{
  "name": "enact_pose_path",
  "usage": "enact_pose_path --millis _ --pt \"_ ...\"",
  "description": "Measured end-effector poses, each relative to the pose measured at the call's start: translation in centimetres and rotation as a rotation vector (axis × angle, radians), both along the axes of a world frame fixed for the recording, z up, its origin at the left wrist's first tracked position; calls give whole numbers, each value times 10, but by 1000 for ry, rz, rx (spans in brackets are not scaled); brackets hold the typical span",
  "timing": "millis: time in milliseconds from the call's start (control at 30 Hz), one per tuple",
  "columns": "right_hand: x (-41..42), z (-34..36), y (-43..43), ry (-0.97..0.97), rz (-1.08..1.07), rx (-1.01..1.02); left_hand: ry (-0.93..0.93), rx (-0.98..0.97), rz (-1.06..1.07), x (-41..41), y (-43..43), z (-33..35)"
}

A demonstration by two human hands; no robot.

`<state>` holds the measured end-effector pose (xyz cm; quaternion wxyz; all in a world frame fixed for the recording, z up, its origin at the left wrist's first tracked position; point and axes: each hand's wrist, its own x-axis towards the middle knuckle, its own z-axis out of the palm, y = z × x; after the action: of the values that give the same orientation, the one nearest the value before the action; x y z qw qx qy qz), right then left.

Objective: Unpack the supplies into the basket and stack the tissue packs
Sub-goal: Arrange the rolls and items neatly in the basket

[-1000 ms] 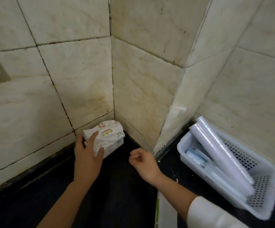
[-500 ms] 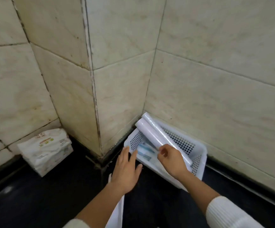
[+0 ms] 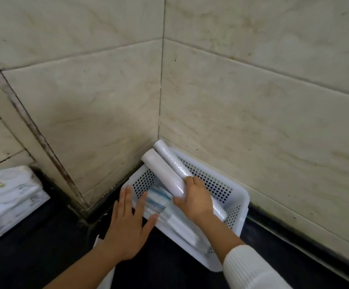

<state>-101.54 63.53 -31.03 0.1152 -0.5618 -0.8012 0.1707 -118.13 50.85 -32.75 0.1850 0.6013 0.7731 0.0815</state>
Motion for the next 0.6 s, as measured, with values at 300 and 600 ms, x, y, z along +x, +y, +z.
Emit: enact_pose_path --millis 300,600 --pt "22 46 15 548 -32 -251 93 67 -47 19 53 27" --pt "40 92 53 498 -80 -149 159 141 -332 23 140 39"
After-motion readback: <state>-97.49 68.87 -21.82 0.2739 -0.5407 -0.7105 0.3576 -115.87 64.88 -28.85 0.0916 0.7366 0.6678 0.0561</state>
